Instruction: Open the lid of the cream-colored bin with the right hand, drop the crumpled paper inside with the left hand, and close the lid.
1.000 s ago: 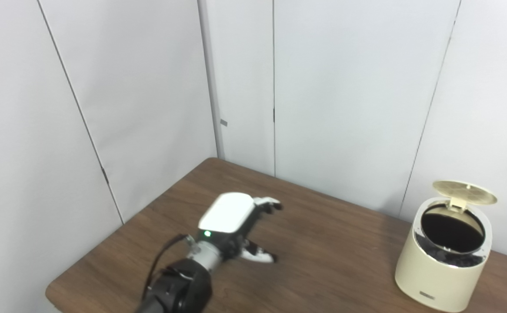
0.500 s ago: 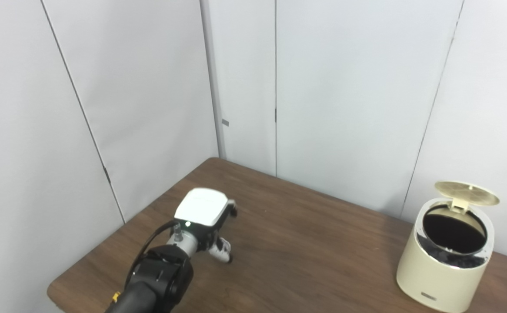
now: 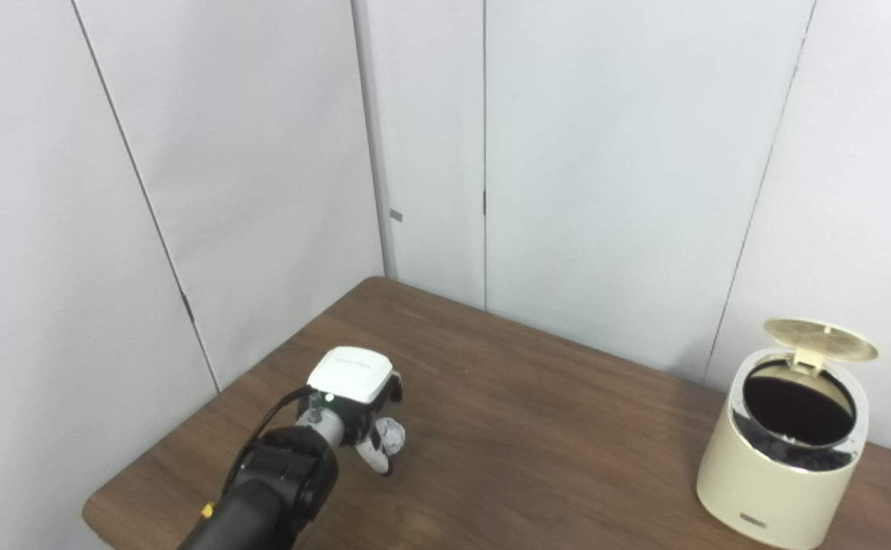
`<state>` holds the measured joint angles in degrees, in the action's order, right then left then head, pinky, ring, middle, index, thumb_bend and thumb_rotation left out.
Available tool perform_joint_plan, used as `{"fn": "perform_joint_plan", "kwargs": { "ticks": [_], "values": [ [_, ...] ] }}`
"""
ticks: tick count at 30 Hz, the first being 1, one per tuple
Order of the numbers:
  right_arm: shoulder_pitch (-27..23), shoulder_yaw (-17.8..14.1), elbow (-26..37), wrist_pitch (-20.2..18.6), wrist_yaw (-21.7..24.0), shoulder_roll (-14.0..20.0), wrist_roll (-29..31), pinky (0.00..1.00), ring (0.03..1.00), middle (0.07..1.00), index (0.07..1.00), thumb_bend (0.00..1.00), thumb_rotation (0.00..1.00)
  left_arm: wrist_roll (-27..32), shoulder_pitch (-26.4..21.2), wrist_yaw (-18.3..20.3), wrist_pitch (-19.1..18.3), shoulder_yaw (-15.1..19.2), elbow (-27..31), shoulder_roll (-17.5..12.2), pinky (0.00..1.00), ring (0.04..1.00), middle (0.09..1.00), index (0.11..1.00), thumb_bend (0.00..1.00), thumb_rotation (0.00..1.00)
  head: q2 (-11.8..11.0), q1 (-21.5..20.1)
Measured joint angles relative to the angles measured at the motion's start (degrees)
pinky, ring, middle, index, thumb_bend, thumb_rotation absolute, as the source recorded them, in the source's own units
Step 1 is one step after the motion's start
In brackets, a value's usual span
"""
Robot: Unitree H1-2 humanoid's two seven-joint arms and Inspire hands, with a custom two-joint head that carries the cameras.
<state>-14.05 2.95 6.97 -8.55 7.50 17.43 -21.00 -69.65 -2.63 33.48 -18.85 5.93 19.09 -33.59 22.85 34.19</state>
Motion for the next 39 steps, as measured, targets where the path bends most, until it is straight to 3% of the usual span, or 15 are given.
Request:
{"fn": "perform_joint_plan", "kwargs": {
  "ticks": [8,15,18,19,20,21,22,23,27,29,39],
  "values": [
    [0.0,0.06,0.09,-0.09,0.01,0.0,0.0,0.69,0.866,0.953,0.953,0.89,0.56,0.37,-0.02,-3.52,0.3,-0.41,-2.63,-0.09,0.45,0.572,0.607,0.679,0.87,0.15,0.53,0.0],
    [0.01,0.06,0.46,-0.15,0.03,0.0,-0.09,0.68,0.86,0.956,0.958,0.86,0.55,1.42,-0.01,-5.46,1.19,-0.79,-3.51,-0.05,0.48,0.575,0.613,0.68,0.84,0.11,1.05,0.0],
    [0.02,0.07,0.64,-0.22,0.04,0.0,-0.12,0.68,0.858,0.958,0.959,0.87,0.56,3.48,-0.02,-6.41,1.38,-0.69,-4.08,-0.04,0.37,0.502,0.573,0.668,0.85,0.07,1.14,-0.18],
    [0.02,0.07,0.81,-0.3,0.05,0.0,-0.14,0.69,0.859,0.959,0.96,0.86,0.56,4.55,-0.06,-7.24,1.58,-0.55,-4.61,-0.02,0.34,0.469,0.531,0.664,0.71,0.03,1.4,-0.26],
    [0.03,0.06,1.02,-0.36,0.07,0.0,-0.2,0.69,0.858,0.959,0.961,0.86,0.56,5.37,-0.09,-8.08,1.82,-0.52,-5.09,-0.02,0.29,0.421,0.507,0.651,0.63,0.02,1.41,-0.26],
    [0.03,0.06,1.24,-0.38,0.09,0.0,-0.25,0.68,0.856,0.958,0.96,0.86,0.57,6.29,-0.1,-8.93,1.98,-0.52,-5.5,-0.03,0.27,0.392,0.494,0.637,0.6,0.01,1.58,-0.35],
    [0.03,0.05,1.41,-0.39,0.09,0.0,-0.3,0.68,0.854,0.959,0.959,0.86,0.56,7.22,-0.13,-9.84,2.32,-0.65,-5.85,-0.07,0.29,0.392,0.487,0.551,0.55,0.0,1.58,-0.35],
    [0.04,0.05,1.48,-0.39,0.09,0.0,-0.32,0.68,0.855,0.961,0.959,0.86,0.56,7.8,-0.16,-10.72,2.78,-0.9,-6.32,-0.08,0.29,0.389,0.484,0.521,0.54,0.0,1.76,-0.53],
    [0.11,0.07,1.77,-0.42,0.16,0.0,-0.65,0.66,0.849,0.963,0.957,0.85,0.57,9.42,-0.26,-15.61,4.45,-2.06,-9.25,-0.17,0.25,0.315,0.472,0.488,0.53,0.0,2.2,-0.62],
    [0.28,0.04,2.4,-0.42,0.22,0.0,-0.71,0.66,0.85,0.965,0.956,0.84,0.57,9.29,-0.52,-17.25,4.51,-3.05,-10.54,-0.57,0.27,0.322,0.473,0.487,0.53,0.0,2.29,-0.62],
    [0.94,-0.36,2.43,-0.58,0.57,0.13,-0.5,0.67,0.851,0.975,0.957,0.83,0.6,6.93,-1.93,-19.62,3.95,-7.57,-12.89,-2.7,0.31,0.349,0.474,0.488,0.53,0.0,2.72,-0.62]
  ]
}}
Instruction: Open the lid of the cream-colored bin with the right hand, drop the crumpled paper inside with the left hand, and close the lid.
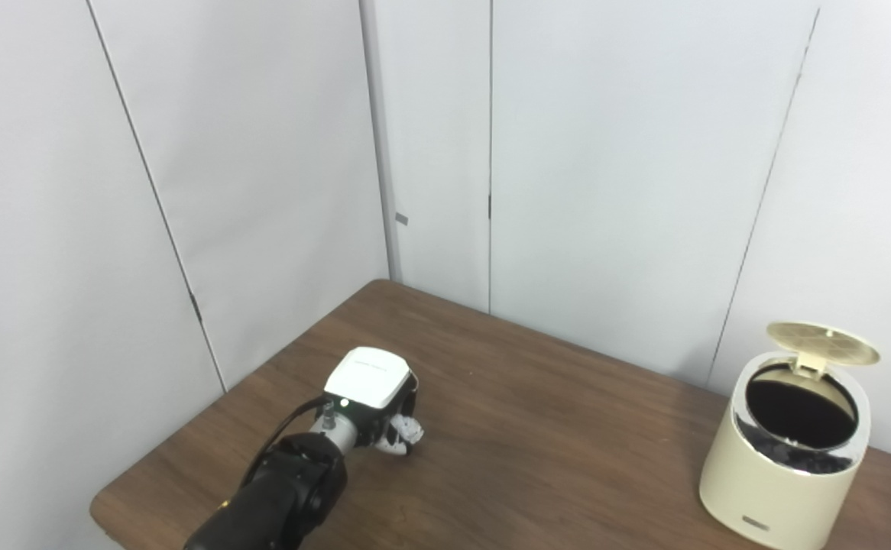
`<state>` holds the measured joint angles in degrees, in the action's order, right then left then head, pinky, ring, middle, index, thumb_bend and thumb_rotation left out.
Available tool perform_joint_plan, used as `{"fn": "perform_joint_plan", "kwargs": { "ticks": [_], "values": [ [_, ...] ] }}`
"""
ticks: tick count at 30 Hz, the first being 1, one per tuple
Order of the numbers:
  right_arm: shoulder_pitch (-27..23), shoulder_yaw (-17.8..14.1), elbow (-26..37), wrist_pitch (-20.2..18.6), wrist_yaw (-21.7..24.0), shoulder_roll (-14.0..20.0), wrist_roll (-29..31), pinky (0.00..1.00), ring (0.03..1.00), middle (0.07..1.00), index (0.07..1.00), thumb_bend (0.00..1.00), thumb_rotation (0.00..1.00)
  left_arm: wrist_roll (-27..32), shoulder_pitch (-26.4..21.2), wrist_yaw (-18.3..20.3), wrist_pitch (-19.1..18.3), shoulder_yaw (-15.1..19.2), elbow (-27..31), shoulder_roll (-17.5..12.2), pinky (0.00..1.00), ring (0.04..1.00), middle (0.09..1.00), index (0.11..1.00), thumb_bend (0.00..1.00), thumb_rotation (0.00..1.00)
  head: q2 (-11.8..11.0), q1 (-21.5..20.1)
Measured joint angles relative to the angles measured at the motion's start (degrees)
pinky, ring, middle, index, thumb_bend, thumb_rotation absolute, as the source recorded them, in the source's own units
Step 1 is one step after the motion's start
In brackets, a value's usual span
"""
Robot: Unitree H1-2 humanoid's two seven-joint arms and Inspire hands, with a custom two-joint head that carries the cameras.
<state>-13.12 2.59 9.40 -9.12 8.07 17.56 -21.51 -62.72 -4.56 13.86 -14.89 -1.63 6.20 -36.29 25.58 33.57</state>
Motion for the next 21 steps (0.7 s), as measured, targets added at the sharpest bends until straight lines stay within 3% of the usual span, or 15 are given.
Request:
{"fn": "perform_joint_plan", "kwargs": {
  "ticks": [8,13,17,21],
  "values": [
    [0.0,-0.03,0.0,0.02,0.03,0.0,0.25,0.65,0.845,0.967,0.948,0.83,0.58,-0.15,0.24,-1.56,-0.11,-0.79,-0.28,-0.31,0.29,0.342,0.473,0.487,0.53,0.0,0.09,-0.18],
    [0.0,-0.02,0.0,0.01,0.02,0.0,0.3,0.67,0.85,0.97,0.948,0.81,0.59,-0.11,1.26,-3.64,-0.16,-0.48,0.27,-0.27,0.2,0.271,0.471,0.485,0.53,0.0,0.0,-0.7],
    [-0.01,-0.05,-0.04,0.02,0.02,0.0,0.31,0.69,0.856,0.975,0.946,0.82,0.59,0.04,2.55,-8.36,0.03,0.57,1.4,1.42,0.21,0.263,0.471,0.483,0.53,0.0,0.0,-1.05],
    [-0.04,-0.03,-0.25,0.04,0.02,-0.02,0.42,0.67,0.851,0.973,0.939,0.81,0.57,0.42,3.65,-18.44,2.4,2.22,4.3,5.98,0.25,0.302,0.471,0.483,0.53,0.0,-0.09,-1.4]
  ]
}}
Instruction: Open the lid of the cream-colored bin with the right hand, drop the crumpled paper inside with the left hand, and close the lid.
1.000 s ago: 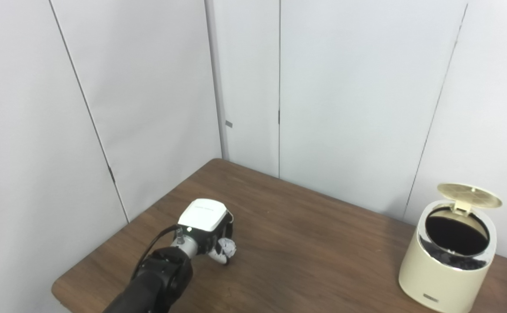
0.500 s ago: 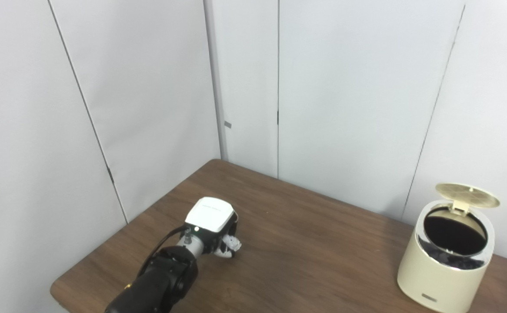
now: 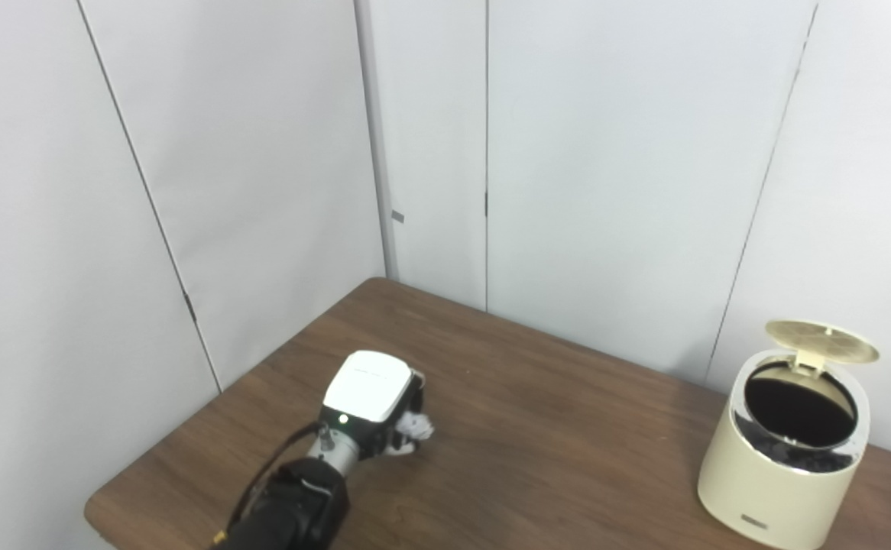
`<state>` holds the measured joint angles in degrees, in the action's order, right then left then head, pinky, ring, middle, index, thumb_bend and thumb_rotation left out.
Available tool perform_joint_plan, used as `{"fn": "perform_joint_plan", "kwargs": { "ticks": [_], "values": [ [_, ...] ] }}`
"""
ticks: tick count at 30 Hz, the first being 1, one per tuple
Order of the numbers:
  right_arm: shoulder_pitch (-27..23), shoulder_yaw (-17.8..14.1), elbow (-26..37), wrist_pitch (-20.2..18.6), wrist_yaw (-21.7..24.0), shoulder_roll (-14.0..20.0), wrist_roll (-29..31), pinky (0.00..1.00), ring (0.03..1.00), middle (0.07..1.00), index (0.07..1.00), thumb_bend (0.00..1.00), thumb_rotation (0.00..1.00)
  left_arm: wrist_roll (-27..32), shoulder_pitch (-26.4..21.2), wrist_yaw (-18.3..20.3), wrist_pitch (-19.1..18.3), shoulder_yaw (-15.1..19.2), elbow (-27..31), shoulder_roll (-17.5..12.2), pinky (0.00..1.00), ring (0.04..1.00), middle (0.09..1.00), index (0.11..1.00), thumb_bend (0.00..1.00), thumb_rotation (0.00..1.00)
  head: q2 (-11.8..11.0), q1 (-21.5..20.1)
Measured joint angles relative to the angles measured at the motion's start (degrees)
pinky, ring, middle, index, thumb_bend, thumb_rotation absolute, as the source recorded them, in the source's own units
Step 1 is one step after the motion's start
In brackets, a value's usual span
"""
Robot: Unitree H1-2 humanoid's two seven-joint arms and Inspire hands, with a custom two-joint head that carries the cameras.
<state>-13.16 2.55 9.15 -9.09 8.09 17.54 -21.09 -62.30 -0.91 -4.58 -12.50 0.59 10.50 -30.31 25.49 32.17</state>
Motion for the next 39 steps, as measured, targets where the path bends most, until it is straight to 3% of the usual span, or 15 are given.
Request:
{"fn": "perform_joint_plan", "kwargs": {
  "ticks": [4,7,10,13,17,19,25,33,37,39],
  "values": [
    [-0.18,0.07,-0.01,0.01,-0.01,-0.08,0.0,0.65,0.846,0.973,0.941,0.82,0.57,-0.84,-0.7,-7.03,1.16,1.71,2.53,1.89,0.24,0.339,0.471,0.484,0.53,0.0,0.0,0.0],
    [-0.2,0.07,-0.01,-0.07,-0.01,-0.08,-0.05,0.65,0.845,0.973,0.938,0.81,0.55,-1.92,-1.93,-10.55,1.16,2.43,3.39,3.52,0.21,0.356,0.472,0.484,0.53,0.0,-0.18,-1.67],
    [-0.38,0.22,-0.01,-0.37,-0.04,-0.32,-0.44,0.64,0.846,0.972,0.935,0.81,0.53,-2.43,-2.63,-12.92,1.96,2.28,3.79,5.12,0.24,0.362,0.472,0.484,0.53,0.0,-0.26,-3.96],
    [-0.41,0.41,-0.01,-0.51,-0.19,-0.44,-1.07,0.59,0.84,0.963,0.926,0.79,0.48,-2.75,-3.19,-13.82,2.86,1.69,3.79,5.97,0.26,0.366,0.472,0.484,0.53,0.0,-0.26,-7.03],
    [-0.45,0.9,-0.05,-0.6,-0.34,-0.81,-1.85,0.63,0.87,0.963,0.926,0.76,0.38,-2.69,-5.41,-15.1,4.58,0.93,3.8,6.61,0.26,0.361,0.472,0.484,0.53,0.0,-0.18,-10.02],
    [-0.46,1.13,-0.11,-0.65,-0.33,-1.43,-1.83,0.65,0.891,0.969,0.923,0.75,0.33,-2.51,-6.83,-15.29,5.22,0.38,3.78,6.78,0.27,0.367,0.472,0.483,0.53,0.0,-0.18,-13.69],
    [-1.04,2.68,-0.06,-0.81,-0.33,-2.12,-3.66,0.62,0.837,0.941,0.912,0.77,0.22,-2.12,-11.28,-16.51,8.58,-2.33,1.29,8.05,0.24,0.335,0.471,0.483,0.53,0.0,0.0,-19.87],
    [-1.97,2.86,0.75,-2.36,-0.22,-2.99,-3.19,0.6,0.815,0.924,0.896,0.8,0.25,-0.49,-18.05,-17.76,10.91,-5.22,-2.98,10.48,0.23,0.333,0.473,0.483,0.53,0.0,-0.61,-28.56],
    [-2.01,3.67,1.27,-3.34,-0.19,-4.16,-3.69,0.6,0.815,0.925,0.895,0.8,0.25,0.01,-20.53,-18.49,11.65,-6.58,-5.81,12.22,0.22,0.328,0.474,0.483,0.53,0.0,-0.79,-30.41],
    [-2.01,3.95,1.78,-3.86,-0.2,-4.71,-4.03,0.63,0.826,0.93,0.897,0.81,0.27,0.0,-21.57,-19.64,12.15,-7.4,-7.46,12.92,0.22,0.322,0.431,0.514,0.52,0.0,-1.14,-32.16]
  ]
}}
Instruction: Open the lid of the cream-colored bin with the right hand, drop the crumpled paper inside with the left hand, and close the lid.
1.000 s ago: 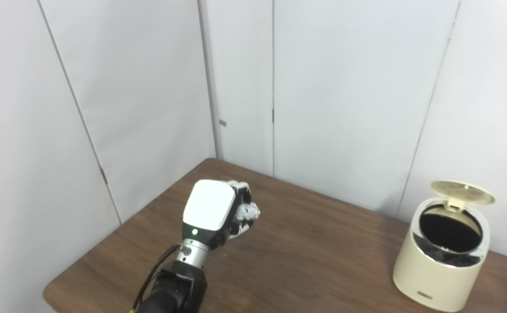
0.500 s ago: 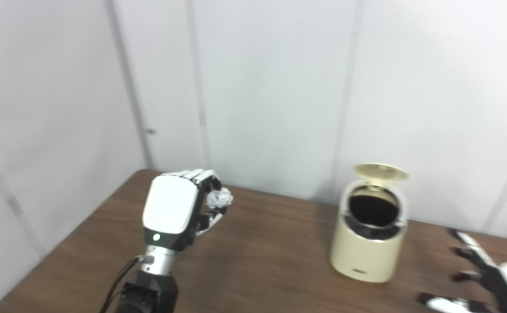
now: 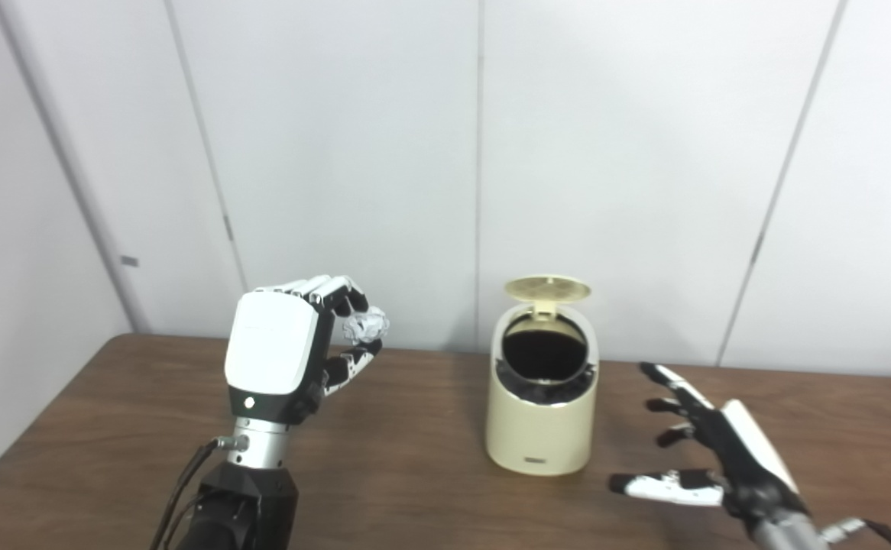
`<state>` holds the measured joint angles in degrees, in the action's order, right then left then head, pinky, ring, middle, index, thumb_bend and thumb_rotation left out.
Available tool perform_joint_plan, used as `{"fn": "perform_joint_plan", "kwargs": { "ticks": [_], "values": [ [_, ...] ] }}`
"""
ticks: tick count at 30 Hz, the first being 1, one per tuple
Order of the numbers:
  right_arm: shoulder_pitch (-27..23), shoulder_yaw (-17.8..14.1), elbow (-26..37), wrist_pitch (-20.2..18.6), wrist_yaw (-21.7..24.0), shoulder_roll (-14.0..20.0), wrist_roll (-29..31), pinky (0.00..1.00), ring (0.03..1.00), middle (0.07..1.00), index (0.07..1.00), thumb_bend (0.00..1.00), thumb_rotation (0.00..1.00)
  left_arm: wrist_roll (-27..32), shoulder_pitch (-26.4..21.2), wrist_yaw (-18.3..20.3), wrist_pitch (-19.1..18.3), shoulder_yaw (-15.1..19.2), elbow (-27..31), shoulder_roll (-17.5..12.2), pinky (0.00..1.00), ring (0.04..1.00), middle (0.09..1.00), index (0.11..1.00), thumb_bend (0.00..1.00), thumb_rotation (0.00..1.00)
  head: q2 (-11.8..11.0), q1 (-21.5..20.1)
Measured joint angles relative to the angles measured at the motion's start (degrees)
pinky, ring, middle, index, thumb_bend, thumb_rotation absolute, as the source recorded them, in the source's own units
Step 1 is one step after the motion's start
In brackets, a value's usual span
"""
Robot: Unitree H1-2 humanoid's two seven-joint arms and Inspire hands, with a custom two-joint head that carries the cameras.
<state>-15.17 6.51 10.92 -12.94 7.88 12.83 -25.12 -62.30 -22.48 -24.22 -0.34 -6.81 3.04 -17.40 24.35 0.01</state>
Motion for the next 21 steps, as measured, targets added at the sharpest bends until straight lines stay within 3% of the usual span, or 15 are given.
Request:
{"fn": "perform_joint_plan", "kwargs": {
  "ticks": [4,13,16,17,21],
  "values": [
    [-0.03,0.52,0.12,-0.2,-0.1,-0.61,-0.92,0.63,0.833,0.934,0.902,0.81,0.3,0.39,-1.92,-1.01,1.21,-1.02,-2.0,0.85,0.23,0.338,0.416,0.52,0.52,0.0,-0.26,-1.5],
    [-0.03,1.14,0.23,-0.79,-0.25,-2.06,-2.83,0.64,0.837,0.942,0.898,0.79,0.23,1.99,-5.74,-2.57,1.88,-4.14,-5.79,4.18,0.17,0.315,0.41,0.521,0.52,0.0,-0.26,-4.92],
    [-0.03,1.17,0.25,-0.89,-0.46,-2.61,-3.25,0.63,0.831,0.939,0.894,0.8,0.22,2.4,-6.69,-2.52,1.84,-5.04,-6.51,5.45,0.18,0.325,0.467,0.487,0.53,0.0,-0.26,-5.54],
    [-0.03,1.23,0.31,-1.16,-0.47,-2.84,-3.47,0.63,0.832,0.94,0.894,0.8,0.23,2.41,-6.91,-2.5,1.84,-5.47,-6.64,5.87,0.18,0.326,0.438,0.504,0.52,0.0,-0.26,-5.81],
    [0.04,1.81,0.92,-2.9,-0.46,-3.38,-4.84,0.64,0.827,0.938,0.898,0.79,0.24,2.52,-7.18,-2.5,1.89,-6.89,-7.22,7.44,0.18,0.312,0.472,0.484,0.53,0.0,-0.18,-5.98]
  ]
}}
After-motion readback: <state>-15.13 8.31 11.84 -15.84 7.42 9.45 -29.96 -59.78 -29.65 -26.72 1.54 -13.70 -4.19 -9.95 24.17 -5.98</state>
